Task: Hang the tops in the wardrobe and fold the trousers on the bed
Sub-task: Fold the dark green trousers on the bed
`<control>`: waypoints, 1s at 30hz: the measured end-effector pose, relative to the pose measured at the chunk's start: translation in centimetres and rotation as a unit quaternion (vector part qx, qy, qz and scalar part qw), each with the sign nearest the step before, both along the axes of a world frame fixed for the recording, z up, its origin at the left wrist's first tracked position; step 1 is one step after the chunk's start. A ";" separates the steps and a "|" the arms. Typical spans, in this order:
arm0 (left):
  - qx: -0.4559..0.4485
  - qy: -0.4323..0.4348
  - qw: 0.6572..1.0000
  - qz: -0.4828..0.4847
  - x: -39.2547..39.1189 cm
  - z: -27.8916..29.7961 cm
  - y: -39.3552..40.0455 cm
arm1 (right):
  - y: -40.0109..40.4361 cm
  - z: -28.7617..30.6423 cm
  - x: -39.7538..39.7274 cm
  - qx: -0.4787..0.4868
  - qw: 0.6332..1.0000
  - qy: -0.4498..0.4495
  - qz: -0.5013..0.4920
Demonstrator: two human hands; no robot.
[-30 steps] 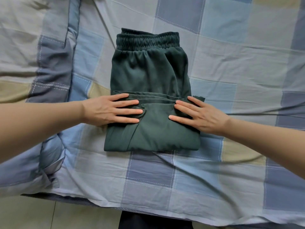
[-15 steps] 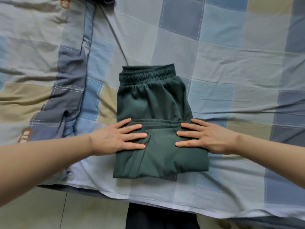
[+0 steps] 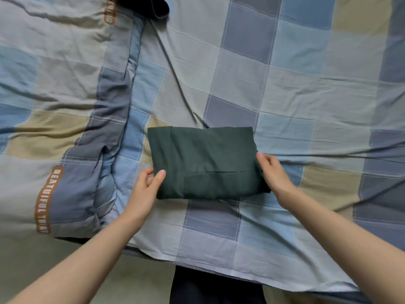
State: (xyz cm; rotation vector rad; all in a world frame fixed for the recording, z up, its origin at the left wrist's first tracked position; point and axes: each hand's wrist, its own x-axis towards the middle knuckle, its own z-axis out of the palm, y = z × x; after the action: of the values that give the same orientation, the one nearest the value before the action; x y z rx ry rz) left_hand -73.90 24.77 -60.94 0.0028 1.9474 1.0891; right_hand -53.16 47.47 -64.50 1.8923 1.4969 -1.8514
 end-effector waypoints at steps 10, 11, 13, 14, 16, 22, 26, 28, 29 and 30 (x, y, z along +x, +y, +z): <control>-0.048 0.298 0.953 0.021 -0.1 -2.3 3.4 | -1.2 0.9 -3.1 0.272 0.960 0.070 0.012; -0.060 0.290 0.955 0.031 -0.7 -2.5 3.6 | -1.0 0.9 -2.9 0.272 0.958 0.092 -0.010; -0.129 0.230 0.964 0.009 -1.7 -3.2 3.9 | -1.2 0.4 -2.5 0.234 0.968 0.086 -0.030; -0.171 0.186 0.968 -0.014 -2.0 -3.7 3.8 | -1.5 -0.1 -2.4 0.204 0.976 0.064 -0.031; -0.220 0.150 0.962 -0.054 -2.3 -4.4 3.6 | -1.8 -1.0 -2.5 0.144 0.989 0.011 -0.044; -0.167 0.152 0.974 -0.005 -1.4 -4.4 4.3 | -1.5 -1.4 -3.9 0.081 0.994 -0.050 -0.052; -0.140 0.126 0.978 0.089 -0.4 -3.9 5.3 | -2.3 -1.4 -4.3 0.062 0.995 -0.046 -0.059; -0.139 0.148 0.971 0.125 -0.2 -3.5 5.5 | -2.5 -0.9 -4.4 0.063 0.994 -0.021 -0.084; -0.133 0.159 0.968 0.143 -0.1 -3.2 5.5 | -2.6 -0.7 -4.4 0.068 0.993 -0.009 -0.095; -0.122 0.170 0.965 0.158 0.1 -2.9 5.5 | -2.7 -0.2 -4.2 0.073 0.992 0.002 -0.103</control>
State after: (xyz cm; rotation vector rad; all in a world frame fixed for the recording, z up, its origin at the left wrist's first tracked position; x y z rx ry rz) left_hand -73.75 30.28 -63.86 -0.2825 2.4457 1.0954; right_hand -57.40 44.75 -64.68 2.1880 1.5279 -1.8727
